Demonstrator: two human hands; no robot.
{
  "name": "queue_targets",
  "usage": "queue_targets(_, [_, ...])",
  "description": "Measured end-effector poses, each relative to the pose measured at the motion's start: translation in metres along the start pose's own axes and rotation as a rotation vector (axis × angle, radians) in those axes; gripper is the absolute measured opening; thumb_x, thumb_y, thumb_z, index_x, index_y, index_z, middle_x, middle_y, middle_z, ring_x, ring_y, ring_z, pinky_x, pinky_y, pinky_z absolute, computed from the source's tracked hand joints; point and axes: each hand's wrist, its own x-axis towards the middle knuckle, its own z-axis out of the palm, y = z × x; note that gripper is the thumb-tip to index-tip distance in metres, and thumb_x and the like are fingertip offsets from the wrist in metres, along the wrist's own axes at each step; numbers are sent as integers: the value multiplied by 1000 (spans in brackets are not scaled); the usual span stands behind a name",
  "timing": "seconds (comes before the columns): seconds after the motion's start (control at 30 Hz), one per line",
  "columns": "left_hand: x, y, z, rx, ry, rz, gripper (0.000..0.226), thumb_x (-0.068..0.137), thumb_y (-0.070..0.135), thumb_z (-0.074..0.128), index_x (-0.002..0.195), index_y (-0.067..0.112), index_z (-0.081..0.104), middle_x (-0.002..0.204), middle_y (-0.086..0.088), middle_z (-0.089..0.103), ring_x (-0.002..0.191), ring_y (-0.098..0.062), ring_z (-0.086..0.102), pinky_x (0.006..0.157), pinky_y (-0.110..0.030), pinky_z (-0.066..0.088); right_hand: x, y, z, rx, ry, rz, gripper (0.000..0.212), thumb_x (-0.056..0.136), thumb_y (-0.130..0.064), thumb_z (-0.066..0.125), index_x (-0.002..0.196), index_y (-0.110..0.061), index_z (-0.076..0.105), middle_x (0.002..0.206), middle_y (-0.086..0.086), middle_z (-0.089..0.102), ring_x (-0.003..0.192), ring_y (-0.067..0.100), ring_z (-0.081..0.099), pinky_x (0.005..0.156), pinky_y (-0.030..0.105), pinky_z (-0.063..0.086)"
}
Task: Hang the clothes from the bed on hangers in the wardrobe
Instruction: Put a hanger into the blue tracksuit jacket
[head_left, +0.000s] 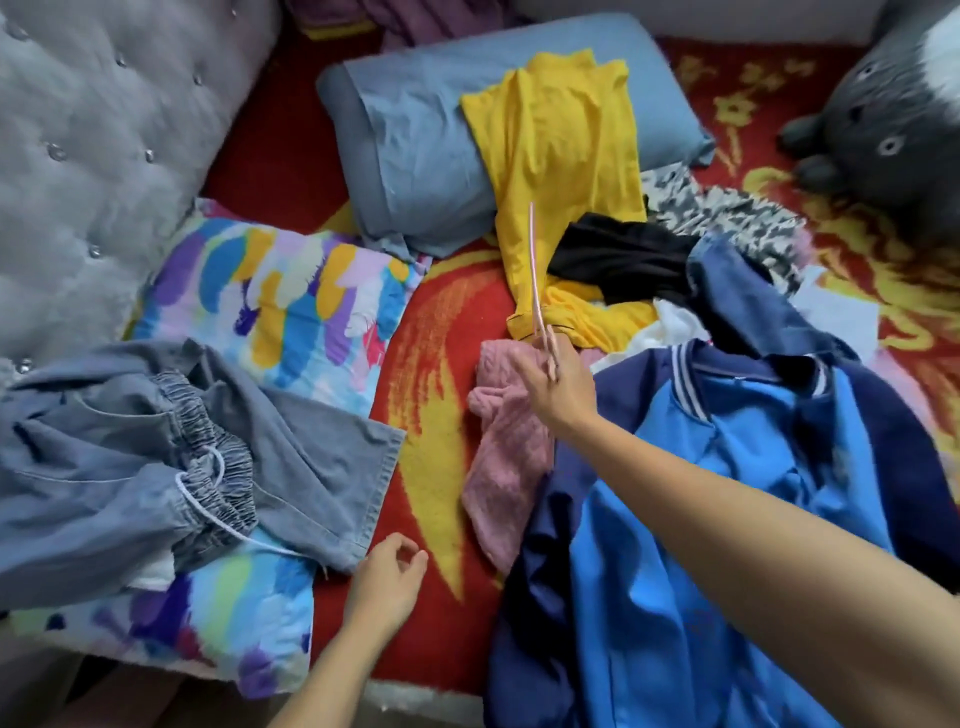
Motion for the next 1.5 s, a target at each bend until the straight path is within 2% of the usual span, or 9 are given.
queue_targets(0.1, [2,36,3,31,-8,95,18,85,23,66,73,29,54,63,10,57,75,-22,62,68,-29,42,15,-17,-64,236,108,81,41,83,-60,46,69,-25,64,65,-15,52,77,17,53,78,52,54])
queue_targets(0.27, [-5,134,31,51,-79,280,10,84,27,65,77,28,59,76,1,69,81,-23,64,73,-32,47,5,-12,-204,467,308,160,32,98,-39,49,79,-22,69,55,1,41,45,11,39,43,23,35])
queue_targets(0.5, [-4,247,113,161,-204,411,19,85,36,57,95,21,63,91,-1,69,92,-23,63,80,-37,50,-36,81,-307,374,454,223,26,95,-28,58,76,-17,73,43,-11,51,40,-1,43,46,15,36])
queue_targets(0.67, [36,326,175,173,-65,427,40,88,39,59,118,13,55,122,-12,54,113,-33,54,90,-42,45,-59,168,-325,235,348,216,23,91,-18,64,77,-2,73,54,0,54,47,2,42,48,17,33])
queue_targets(0.8, [69,350,218,146,49,132,70,86,46,61,136,5,35,141,-16,39,130,-36,39,98,-48,39,-70,234,-333,251,283,244,24,89,-17,66,77,3,71,54,3,47,49,7,36,44,19,27])
queue_targets(0.93, [82,327,231,86,100,-43,38,87,16,52,123,5,53,128,-20,56,117,-39,52,90,-41,44,-63,253,-349,346,82,295,20,90,-15,64,78,-2,72,46,-6,40,38,2,30,38,11,23])
queue_targets(1.1, [45,316,187,68,203,274,17,88,10,50,92,5,65,93,-21,68,93,-40,59,71,-36,37,-28,226,-351,204,-157,203,31,89,-16,67,64,3,65,51,2,39,46,7,29,43,17,24])
queue_targets(1.3, [-33,299,123,171,156,648,15,85,22,54,90,17,67,78,-4,70,73,-24,64,64,-38,49,25,158,-285,127,-344,78,45,82,-25,71,43,-12,52,51,3,41,52,12,35,57,33,29])
queue_targets(1.5, [-43,271,89,363,261,861,17,76,40,56,77,23,59,119,2,53,113,-20,46,95,-33,32,24,117,-229,114,-539,-33,50,83,-27,71,42,-16,46,46,-5,37,49,9,31,55,33,27])
